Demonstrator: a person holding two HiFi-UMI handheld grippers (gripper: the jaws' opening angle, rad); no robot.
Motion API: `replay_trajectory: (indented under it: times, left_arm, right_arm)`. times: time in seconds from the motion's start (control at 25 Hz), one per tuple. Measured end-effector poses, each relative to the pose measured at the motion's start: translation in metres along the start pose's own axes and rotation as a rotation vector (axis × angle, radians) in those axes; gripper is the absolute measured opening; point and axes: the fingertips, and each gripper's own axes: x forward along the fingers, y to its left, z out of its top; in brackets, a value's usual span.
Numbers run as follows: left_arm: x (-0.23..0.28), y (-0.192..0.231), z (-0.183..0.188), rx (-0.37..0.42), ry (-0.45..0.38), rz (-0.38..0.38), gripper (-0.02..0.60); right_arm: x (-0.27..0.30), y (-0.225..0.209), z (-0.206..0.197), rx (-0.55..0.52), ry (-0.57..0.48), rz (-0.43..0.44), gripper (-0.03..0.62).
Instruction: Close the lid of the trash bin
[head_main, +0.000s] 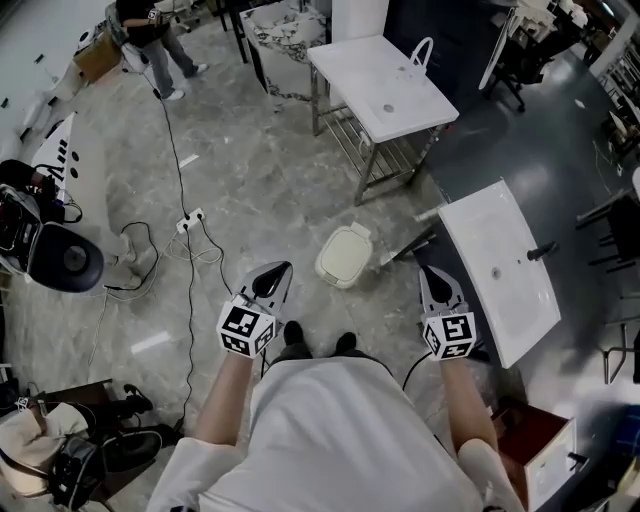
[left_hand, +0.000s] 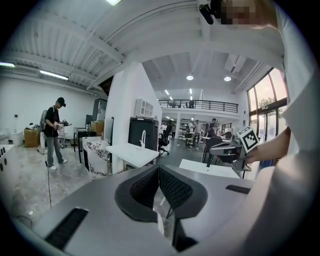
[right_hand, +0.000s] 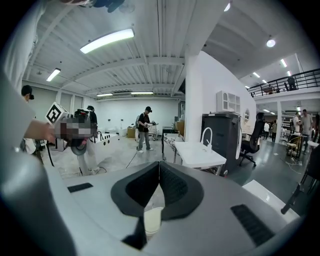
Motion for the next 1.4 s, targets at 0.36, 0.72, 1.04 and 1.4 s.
replay_trajectory:
  times: [0.36, 0.72, 1.04, 1.4]
  left_arm:
    - [-0.016, 0.024, 0.008, 0.069, 0.014, -0.022, 0.017]
    - [-0.018, 0.034, 0.015, 0.059, 0.003, -0.061, 0.017]
    - [-0.014, 0.037, 0.016, 0.053, -0.003, -0.073, 0.017]
    - [-0.013, 0.037, 0.016, 0.047, -0.001, -0.08, 0.017]
  right_arm:
    - [0.002, 0.015, 0.017, 0.031, -0.015, -0.055, 0.029]
    - [0.004, 0.029, 0.027, 0.04, -0.028, -0.055, 0.028]
    - [0.005, 0.032, 0.031, 0.028, -0.026, -0.062, 0.028]
    - [0.007, 0.036, 0.037, 0.016, -0.03, -0.056, 0.028]
